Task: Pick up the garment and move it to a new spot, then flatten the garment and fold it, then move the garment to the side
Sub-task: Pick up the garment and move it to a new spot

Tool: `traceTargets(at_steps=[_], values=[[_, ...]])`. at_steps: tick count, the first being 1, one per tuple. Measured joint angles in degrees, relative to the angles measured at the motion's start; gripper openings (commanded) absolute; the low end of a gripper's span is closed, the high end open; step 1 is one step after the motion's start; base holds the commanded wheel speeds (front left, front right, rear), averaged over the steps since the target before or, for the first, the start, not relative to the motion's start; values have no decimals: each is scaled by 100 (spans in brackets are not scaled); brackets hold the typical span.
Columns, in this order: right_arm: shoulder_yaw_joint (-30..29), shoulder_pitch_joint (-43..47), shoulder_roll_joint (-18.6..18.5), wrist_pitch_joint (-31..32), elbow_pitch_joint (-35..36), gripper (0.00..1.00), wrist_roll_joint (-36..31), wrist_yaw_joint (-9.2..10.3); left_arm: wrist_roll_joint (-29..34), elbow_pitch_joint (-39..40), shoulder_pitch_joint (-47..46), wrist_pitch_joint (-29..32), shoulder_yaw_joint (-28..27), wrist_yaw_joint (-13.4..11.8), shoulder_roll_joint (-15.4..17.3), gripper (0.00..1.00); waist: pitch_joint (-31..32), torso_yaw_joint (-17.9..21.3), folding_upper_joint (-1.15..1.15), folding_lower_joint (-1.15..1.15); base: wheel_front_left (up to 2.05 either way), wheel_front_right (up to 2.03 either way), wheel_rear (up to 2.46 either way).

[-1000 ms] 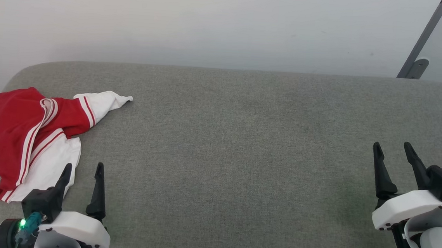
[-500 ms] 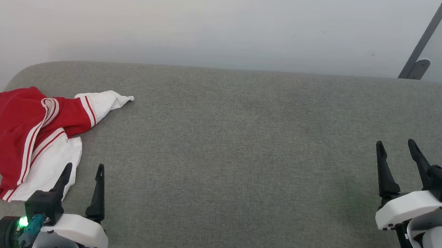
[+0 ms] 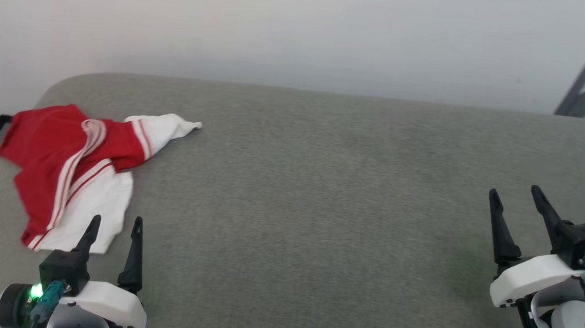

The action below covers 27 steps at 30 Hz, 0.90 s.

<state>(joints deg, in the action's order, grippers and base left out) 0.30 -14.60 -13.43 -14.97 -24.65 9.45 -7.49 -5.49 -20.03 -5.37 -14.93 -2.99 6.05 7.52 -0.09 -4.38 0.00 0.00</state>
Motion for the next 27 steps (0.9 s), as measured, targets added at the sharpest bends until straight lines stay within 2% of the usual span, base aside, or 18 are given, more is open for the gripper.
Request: traceTargets(at_steps=[11,18,23,27], values=[[209,71,188,0,15,100,109,0,10,-51,90,-3,-247,-3,-182,100,-67,-898,0,0,0,0,0],[604,-73,406,0,-114,100,182,0,15,14,241,-3,-436,-36,-321,100,-112,-1705,0,0,0,0,0],[793,-78,498,0,-183,100,310,0,-3,119,366,-4,-561,-55,-372,100,-75,-2180,0,0,0,0,0],[1181,-155,584,0,-294,100,401,0,-87,369,522,-4,-758,-143,-401,100,-78,-2464,0,0,0,0,0]])
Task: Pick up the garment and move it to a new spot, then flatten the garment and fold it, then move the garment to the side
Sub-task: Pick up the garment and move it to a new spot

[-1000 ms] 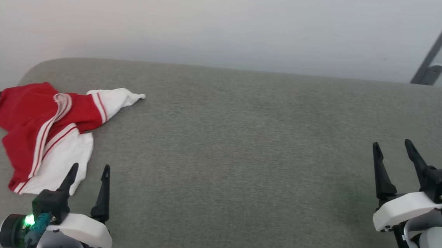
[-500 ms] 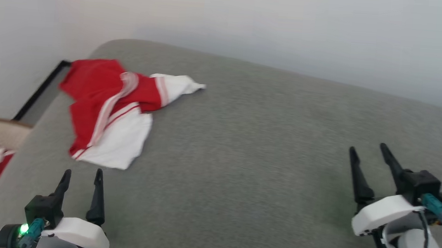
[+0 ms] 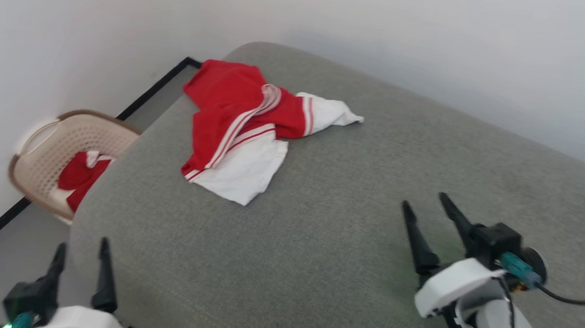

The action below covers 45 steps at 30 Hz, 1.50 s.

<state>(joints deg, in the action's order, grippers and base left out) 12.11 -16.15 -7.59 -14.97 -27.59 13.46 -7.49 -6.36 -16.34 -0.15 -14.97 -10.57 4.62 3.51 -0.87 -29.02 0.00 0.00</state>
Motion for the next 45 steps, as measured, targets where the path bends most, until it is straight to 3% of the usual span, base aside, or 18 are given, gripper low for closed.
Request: traceTargets(at_steps=[12,20,21,24,26,27,28,30,31,39,45], values=[[606,-347,14,0,-249,100,421,0,-350,348,360,0,-48,-142,-49,100,-208,-123,0,0,0,0,0],[354,-224,-21,0,-120,100,432,1,-112,74,-338,0,631,211,82,100,-290,-3,0,0,0,0,0],[338,-224,-54,0,-54,100,380,0,-62,-53,-711,1,801,245,321,100,-360,93,0,0,0,0,0],[337,-326,-111,0,-9,100,324,0,-178,-370,-1488,0,1082,268,641,100,-564,289,0,0,0,0,0],[308,-377,-163,0,16,100,309,0,-436,-661,-2012,-1,1589,272,985,100,-743,471,0,0,0,0,0],[308,-377,-163,0,16,100,309,0,-436,-661,-2012,-1,1589,272,985,100,-743,471,0,0,0,0,0],[305,-401,-172,0,31,100,307,0,-672,-890,-2287,0,1812,289,1150,100,-840,569,0,0,0,0,0],[302,-487,-200,-1,98,100,286,0,-1240,-1556,-3033,238,2507,289,1793,100,-1128,863,0,0,0,0,0],[302,-487,-200,-1,98,100,286,0,-1240,-1556,-3033,238,2507,289,1793,100,-1128,863,0,0,0,0,0],[359,-814,-101,0,346,100,261,0,-3088,-2657,-4409,1662,3706,293,3004,100,-1842,1686,0,0,0,0,0],[458,-1083,40,-1,744,100,526,0,-4211,-2974,-4697,2774,4266,293,3642,100,-2272,2271,0,0,0,0,0]])
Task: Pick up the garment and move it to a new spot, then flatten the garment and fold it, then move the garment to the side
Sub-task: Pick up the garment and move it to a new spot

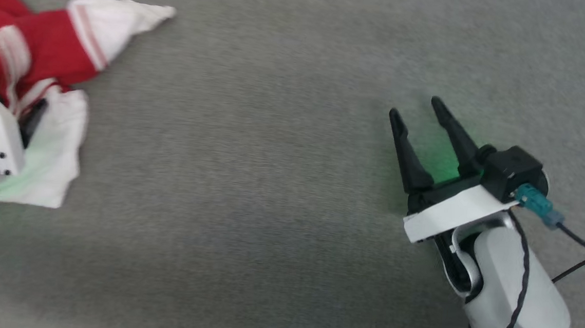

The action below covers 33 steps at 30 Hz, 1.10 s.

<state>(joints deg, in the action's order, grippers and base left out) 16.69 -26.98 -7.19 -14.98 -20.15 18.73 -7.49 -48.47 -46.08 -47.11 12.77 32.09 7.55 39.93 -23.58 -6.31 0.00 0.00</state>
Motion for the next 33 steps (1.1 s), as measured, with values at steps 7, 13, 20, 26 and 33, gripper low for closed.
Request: traceTargets(at_steps=[7,13,20,26,33], values=[[111,-88,-8,1,391,100,48,0,-817,-141,-219,846,398,-5,409,100,-433,477,0,0,0,0,0],[137,-38,-26,0,711,100,31,0,-1178,-234,-315,937,578,-7,581,43,-580,653,-1,0,0,0,0],[116,58,5,1,812,100,16,0,-1173,-315,-345,235,940,-42,578,0,-389,648,0,0,0,0,0],[67,170,97,1,706,100,102,0,-839,-369,-520,-581,1322,-20,526,0,25,653,0,0,0,0,0],[-44,326,185,1,689,100,191,0,-690,300,-841,-1140,1838,-15,560,0,502,792,0,0,0,0,0]])
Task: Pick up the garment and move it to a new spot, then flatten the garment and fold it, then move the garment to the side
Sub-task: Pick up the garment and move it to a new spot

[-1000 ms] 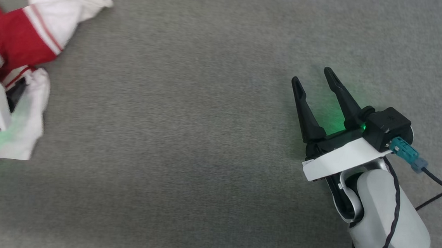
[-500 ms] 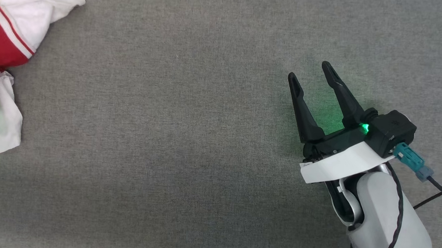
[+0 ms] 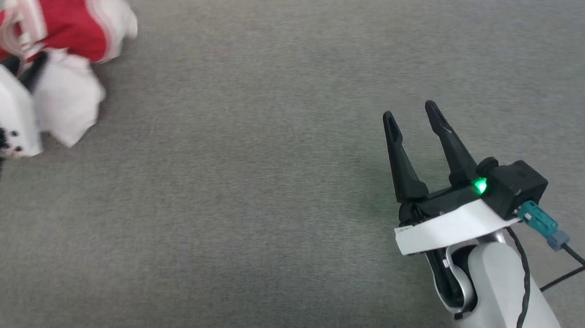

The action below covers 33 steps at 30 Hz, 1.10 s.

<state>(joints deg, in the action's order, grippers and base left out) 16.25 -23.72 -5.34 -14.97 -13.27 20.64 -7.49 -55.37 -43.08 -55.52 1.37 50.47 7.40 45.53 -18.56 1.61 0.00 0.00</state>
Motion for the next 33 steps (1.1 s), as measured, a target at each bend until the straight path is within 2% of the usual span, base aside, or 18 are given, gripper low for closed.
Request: traceTargets(at_steps=[4,7,11,14,19,21,25,31,33], values=[[-149,121,71,0,43,100,47,0,252,653,-277,-119,500,1,-175,0,93,280,0,0,0,0,0],[-252,188,120,0,108,100,78,0,339,961,-500,-114,758,1,-432,0,81,477,0,0,0,0,0],[-467,213,165,0,186,100,164,0,577,1095,-802,31,1212,5,-1091,0,1,744,0,0,0,0,0],[-566,206,188,0,232,100,215,0,812,845,-1168,9,1445,16,-1626,0,-100,951,0,0,0,0,0],[-743,143,221,0,352,100,325,0,1005,302,-1692,-386,1582,15,-2392,0,-316,1325,0,0,0,0,0],[-795,139,222,0,383,100,481,0,1006,201,-1751,-469,1761,16,-2575,0,-401,1467,0,0,0,0,0],[-853,175,224,0,417,100,690,0,998,158,-1682,-487,2120,15,-2586,0,-538,1729,0,0,0,0,0],[-900,314,226,0,425,100,886,0,945,594,-1135,-100,2285,15,-2292,0,-599,1982,0,0,0,0,0],[-944,353,224,0,436,100,954,0,994,847,-972,210,2275,14,-2128,0,-606,2050,0,0,0,0,0]])
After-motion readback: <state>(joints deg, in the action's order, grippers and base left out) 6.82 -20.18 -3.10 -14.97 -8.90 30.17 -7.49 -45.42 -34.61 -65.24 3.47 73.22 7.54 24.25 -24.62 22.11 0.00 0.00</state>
